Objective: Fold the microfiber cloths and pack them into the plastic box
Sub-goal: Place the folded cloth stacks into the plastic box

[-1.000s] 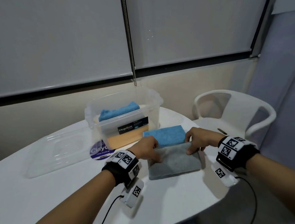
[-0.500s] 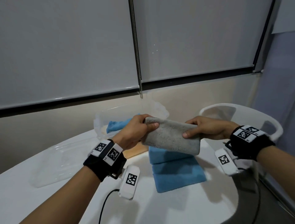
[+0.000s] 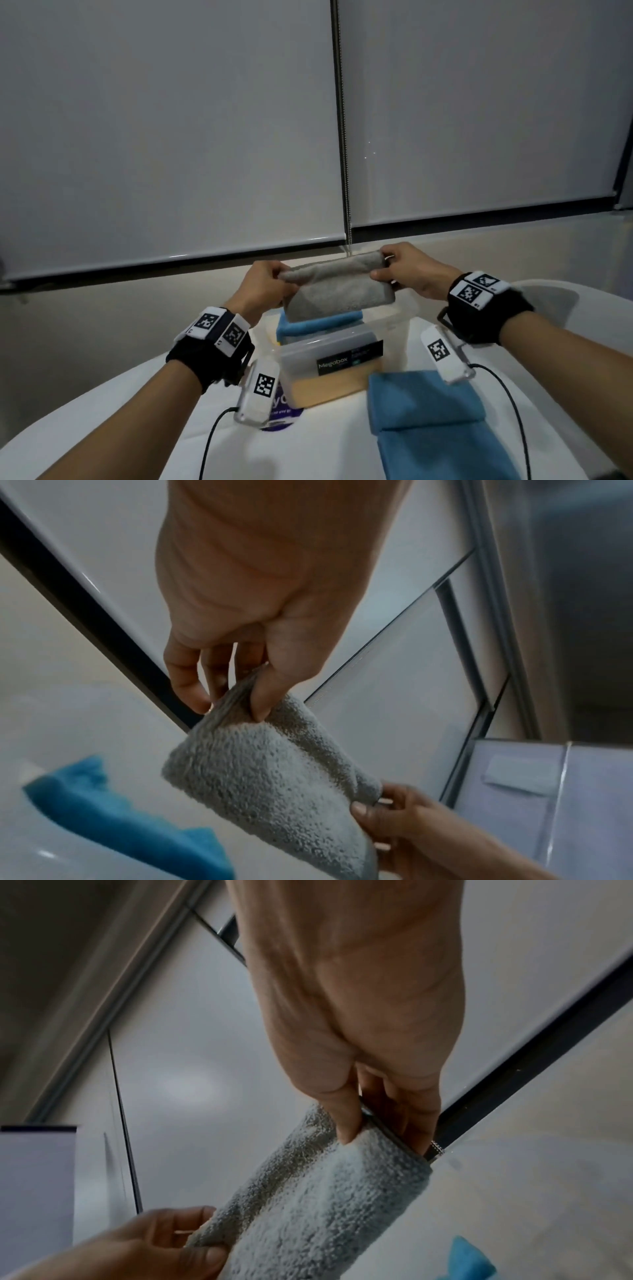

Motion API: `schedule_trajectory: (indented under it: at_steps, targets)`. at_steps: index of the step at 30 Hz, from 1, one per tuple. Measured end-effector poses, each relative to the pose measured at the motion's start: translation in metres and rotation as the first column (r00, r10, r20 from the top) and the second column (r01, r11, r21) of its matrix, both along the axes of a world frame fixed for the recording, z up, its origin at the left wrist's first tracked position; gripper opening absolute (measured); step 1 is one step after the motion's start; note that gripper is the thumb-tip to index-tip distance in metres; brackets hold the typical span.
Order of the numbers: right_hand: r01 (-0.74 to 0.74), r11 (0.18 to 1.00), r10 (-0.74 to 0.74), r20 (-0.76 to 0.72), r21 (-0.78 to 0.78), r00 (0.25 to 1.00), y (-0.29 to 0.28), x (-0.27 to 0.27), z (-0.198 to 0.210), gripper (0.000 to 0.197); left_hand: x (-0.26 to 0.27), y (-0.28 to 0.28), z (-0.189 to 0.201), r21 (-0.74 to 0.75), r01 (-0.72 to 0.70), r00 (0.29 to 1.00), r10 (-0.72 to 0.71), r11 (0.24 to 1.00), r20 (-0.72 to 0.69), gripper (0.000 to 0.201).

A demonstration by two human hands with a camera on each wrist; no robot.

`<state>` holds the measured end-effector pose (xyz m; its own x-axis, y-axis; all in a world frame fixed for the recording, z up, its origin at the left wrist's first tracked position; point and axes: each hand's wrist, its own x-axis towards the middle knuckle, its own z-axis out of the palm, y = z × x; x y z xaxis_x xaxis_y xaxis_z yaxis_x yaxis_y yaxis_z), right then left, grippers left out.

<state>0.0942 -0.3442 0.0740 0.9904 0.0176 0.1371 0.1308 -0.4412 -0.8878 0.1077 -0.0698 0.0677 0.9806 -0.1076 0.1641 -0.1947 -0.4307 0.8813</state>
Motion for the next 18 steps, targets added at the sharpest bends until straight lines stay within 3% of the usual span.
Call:
schedule_trajectory:
  at_steps: [4,7,11,13,16,18]
  targets:
    - [0.022,0.983,-0.033,-0.054,-0.185,0.998,0.024,0.031,-0.011,0.026,0.027,0.015,-0.017,0.208,-0.065,0.997,0.074,0.976,-0.034,0.029]
    - [0.030,0.949,-0.079,-0.143,-0.312,0.987,0.033,0.046,-0.027,0.034,0.035,0.018,-0.030,0.381,-0.028,0.993,0.071,0.924,-0.099,0.047]
    - [-0.004,0.855,-0.121,-0.207,-0.519,0.971,0.042,0.053,-0.043,0.044,0.041,0.014,-0.043,0.613,0.019,0.994,0.050,0.790,-0.095,0.068]
    - [-0.027,0.798,-0.133,-0.220,-0.602,0.966,0.045,0.054,-0.051,0.048,0.042,0.008,-0.045,0.727,0.033,0.996,0.036,0.686,-0.079,0.071]
    - [-0.068,0.719,-0.110,-0.210,-0.692,0.971,0.046,0.056,-0.058,0.035,0.044,-0.003,-0.044,0.818,0.028,1.000,-0.024,0.575,-0.018,0.056]
    - [-0.048,0.736,-0.086,-0.164,-0.675,0.983,0.048,0.056,-0.057,0.025,0.043,-0.009,-0.042,0.836,0.003,0.996,-0.073,0.548,0.044,0.032]
